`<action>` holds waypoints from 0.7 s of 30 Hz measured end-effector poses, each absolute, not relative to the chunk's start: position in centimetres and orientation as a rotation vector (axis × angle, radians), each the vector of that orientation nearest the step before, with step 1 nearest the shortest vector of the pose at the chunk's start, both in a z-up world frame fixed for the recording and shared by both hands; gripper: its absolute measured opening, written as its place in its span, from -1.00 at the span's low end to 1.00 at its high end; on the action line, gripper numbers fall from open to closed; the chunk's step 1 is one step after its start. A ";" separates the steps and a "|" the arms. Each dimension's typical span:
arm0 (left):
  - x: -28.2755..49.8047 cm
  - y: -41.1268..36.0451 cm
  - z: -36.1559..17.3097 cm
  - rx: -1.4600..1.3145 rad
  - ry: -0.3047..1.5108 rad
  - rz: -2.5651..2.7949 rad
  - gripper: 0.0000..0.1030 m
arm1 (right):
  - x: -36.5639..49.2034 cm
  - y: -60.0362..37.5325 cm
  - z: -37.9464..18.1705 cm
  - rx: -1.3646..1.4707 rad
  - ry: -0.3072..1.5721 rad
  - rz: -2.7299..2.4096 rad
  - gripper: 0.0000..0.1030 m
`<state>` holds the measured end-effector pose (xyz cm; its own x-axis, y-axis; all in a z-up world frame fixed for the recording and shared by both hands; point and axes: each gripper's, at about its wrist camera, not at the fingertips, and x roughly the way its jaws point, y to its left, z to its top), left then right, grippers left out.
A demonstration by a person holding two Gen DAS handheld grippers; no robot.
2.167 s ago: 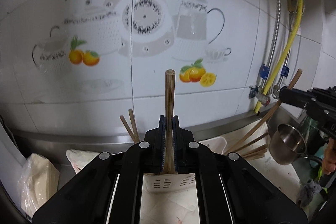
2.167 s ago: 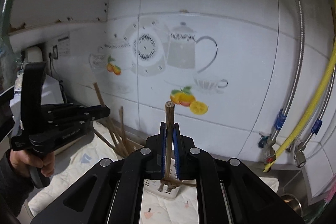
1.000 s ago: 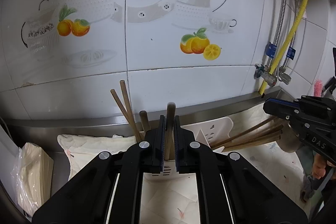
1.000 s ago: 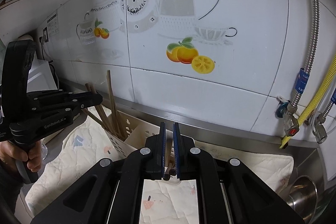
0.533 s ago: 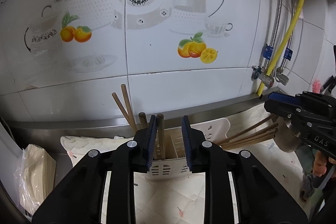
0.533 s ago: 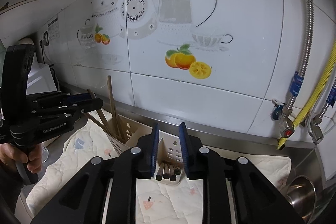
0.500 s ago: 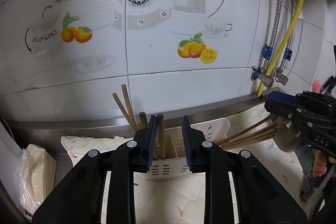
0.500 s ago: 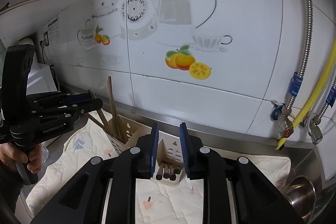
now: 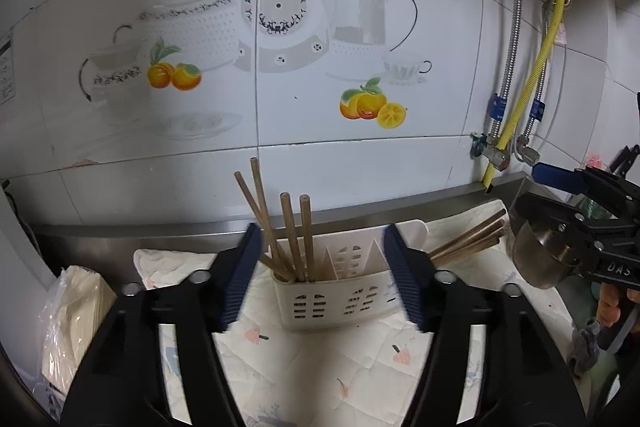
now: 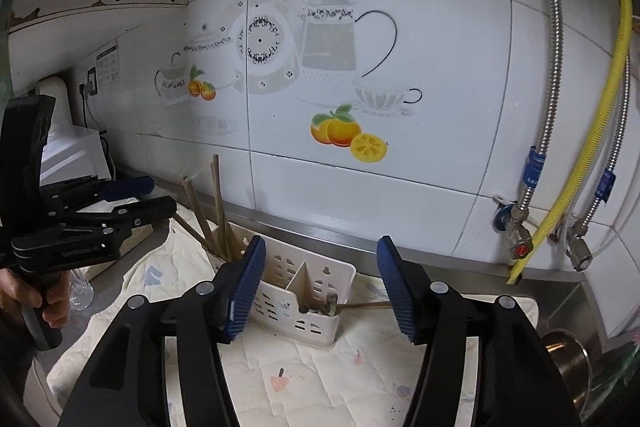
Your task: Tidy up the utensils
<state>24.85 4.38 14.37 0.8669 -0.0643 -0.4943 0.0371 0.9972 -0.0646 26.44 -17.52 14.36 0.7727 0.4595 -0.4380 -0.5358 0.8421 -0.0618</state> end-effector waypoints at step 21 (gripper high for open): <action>18.8 4.2 13.0 -0.020 0.482 0.015 0.90 | 21.3 -19.3 12.4 -0.185 0.393 0.495 0.76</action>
